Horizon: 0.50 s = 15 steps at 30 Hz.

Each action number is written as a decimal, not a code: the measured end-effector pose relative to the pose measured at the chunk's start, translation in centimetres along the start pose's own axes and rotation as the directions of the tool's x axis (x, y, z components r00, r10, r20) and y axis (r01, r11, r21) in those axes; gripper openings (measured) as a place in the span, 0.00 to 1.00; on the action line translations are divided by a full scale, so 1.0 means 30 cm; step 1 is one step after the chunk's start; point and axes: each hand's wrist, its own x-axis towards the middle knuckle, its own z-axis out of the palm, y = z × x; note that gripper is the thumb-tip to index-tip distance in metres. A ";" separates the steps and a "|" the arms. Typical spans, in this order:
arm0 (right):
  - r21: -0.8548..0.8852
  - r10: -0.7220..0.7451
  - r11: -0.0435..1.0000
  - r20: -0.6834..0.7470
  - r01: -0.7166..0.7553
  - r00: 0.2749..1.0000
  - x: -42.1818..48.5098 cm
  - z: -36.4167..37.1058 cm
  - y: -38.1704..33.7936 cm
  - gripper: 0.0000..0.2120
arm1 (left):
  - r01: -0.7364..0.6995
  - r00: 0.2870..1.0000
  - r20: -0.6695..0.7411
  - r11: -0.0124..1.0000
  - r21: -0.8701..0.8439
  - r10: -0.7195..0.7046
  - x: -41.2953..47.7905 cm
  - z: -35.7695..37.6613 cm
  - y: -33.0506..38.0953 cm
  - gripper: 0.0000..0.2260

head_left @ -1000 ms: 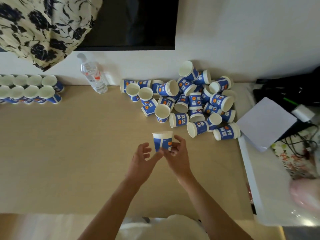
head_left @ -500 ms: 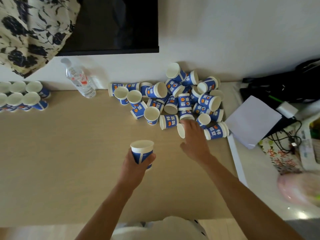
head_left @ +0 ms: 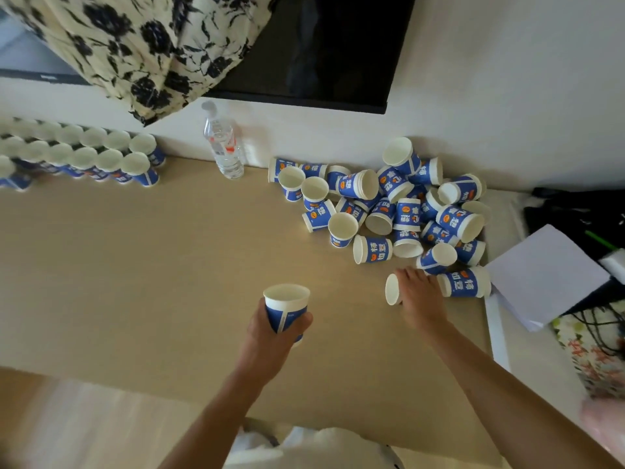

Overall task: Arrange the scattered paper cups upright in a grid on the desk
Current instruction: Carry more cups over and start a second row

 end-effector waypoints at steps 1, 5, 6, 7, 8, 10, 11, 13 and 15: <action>0.042 0.008 0.999 -0.008 -0.007 1.000 -0.008 -0.004 -0.011 0.30 | 0.000 1.000 -0.011 1.000 -0.004 0.000 -0.008 -0.020 -0.009 0.12; 0.442 0.118 0.894 -0.096 -0.064 0.988 -0.056 -0.057 -0.123 0.33 | -0.014 0.997 -0.072 0.999 -0.039 0.011 -0.032 -0.104 -0.025 0.11; 0.569 0.157 0.820 -0.120 -0.062 0.980 -0.074 -0.082 -0.177 0.33 | -0.026 0.996 -0.091 0.998 -0.055 0.021 -0.044 -0.131 -0.025 0.11; 0.683 0.192 0.729 -0.125 -0.056 0.973 -0.092 -0.113 -0.238 0.31 | -0.040 0.993 -0.111 0.997 -0.065 0.033 -0.055 -0.164 -0.029 0.11; 0.774 0.218 0.631 -0.104 -0.058 0.970 -0.107 -0.141 -0.296 0.30 | -0.054 0.991 -0.125 0.996 -0.067 0.045 -0.067 -0.194 -0.030 0.11; 0.872 0.221 0.486 -0.057 -0.059 0.974 -0.138 -0.195 -0.412 0.28 | -0.077 0.986 -0.152 0.995 -0.068 0.066 -0.090 -0.259 -0.043 0.12; 0.895 0.210 0.444 -0.057 -0.043 0.976 -0.157 -0.224 -0.485 0.28 | -0.091 0.983 -0.168 0.993 -0.072 0.078 -0.110 -0.312 -0.056 0.13; 0.927 0.194 0.373 -0.050 -0.026 0.980 -0.194 -0.272 -0.602 0.27 | -0.106 0.975 -0.201 0.992 -0.071 0.090 -0.139 -0.391 -0.074 0.14; 0.951 0.183 0.307 -0.041 -0.018 0.982 -0.241 -0.311 -0.727 0.26 | -0.121 0.966 -0.239 0.989 -0.082 0.099 -0.171 -0.483 -0.106 0.14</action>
